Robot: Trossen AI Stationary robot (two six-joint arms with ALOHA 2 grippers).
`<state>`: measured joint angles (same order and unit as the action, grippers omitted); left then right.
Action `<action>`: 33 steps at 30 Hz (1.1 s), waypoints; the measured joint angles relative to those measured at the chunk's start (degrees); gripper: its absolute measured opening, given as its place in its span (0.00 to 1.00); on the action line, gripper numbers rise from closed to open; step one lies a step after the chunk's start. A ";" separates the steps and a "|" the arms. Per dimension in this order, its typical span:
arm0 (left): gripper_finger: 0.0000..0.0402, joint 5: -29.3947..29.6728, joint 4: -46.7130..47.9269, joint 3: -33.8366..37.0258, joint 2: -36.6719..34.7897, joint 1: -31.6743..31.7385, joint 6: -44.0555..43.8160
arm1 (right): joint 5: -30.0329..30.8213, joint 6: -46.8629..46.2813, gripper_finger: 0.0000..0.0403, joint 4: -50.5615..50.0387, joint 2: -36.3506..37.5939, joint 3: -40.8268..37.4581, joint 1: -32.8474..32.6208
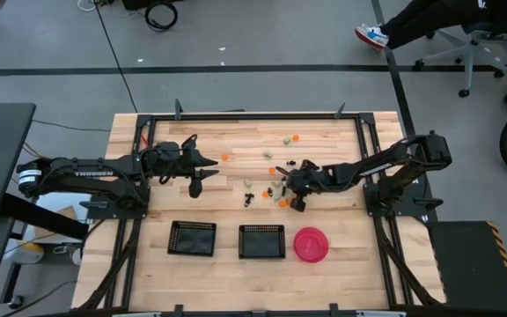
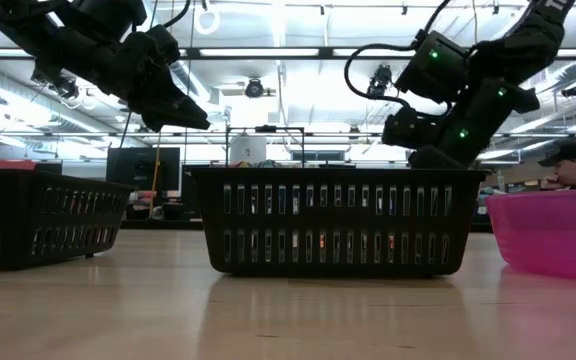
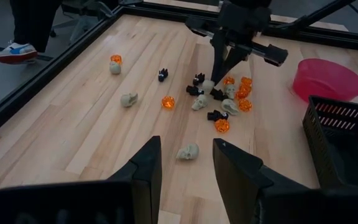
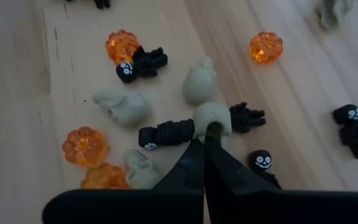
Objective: Sort Halloween decoration
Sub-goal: Put the white skull toy into the right black bin
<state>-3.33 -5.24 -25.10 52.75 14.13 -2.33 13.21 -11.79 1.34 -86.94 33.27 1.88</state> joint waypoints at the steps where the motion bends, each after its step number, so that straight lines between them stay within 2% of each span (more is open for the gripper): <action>1: 0.29 -0.02 -0.02 0.00 0.00 0.00 0.02 | 0.00 0.00 0.01 -0.67 0.00 0.51 -0.03; 7: 0.29 -0.01 -0.01 0.00 0.00 -0.01 0.13 | -1.89 1.31 0.01 -1.77 0.00 3.50 -1.30; 12: 0.29 -0.01 -0.02 0.00 0.00 0.00 0.17 | -7.31 1.17 0.01 -0.51 0.00 5.88 -3.71; 18: 0.29 -0.02 -0.04 0.00 0.00 -0.02 0.13 | -14.83 -0.27 0.01 7.71 0.00 6.91 -8.18; 22: 0.29 -0.01 -0.04 0.00 0.00 -0.01 0.11 | -17.00 -2.12 0.02 13.27 0.00 6.93 -11.92; 26: 0.29 -0.01 -0.06 0.00 0.00 -0.01 -0.07 | -16.98 -6.47 0.02 14.32 -0.07 6.93 -15.89; 33: 0.29 -0.01 -0.62 0.00 0.02 0.00 -0.09 | -10.06 -12.19 0.02 14.34 -0.95 6.97 -22.06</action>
<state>-3.34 -5.85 -25.10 52.77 14.13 -2.42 3.15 -23.98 15.69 -87.89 40.24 -20.18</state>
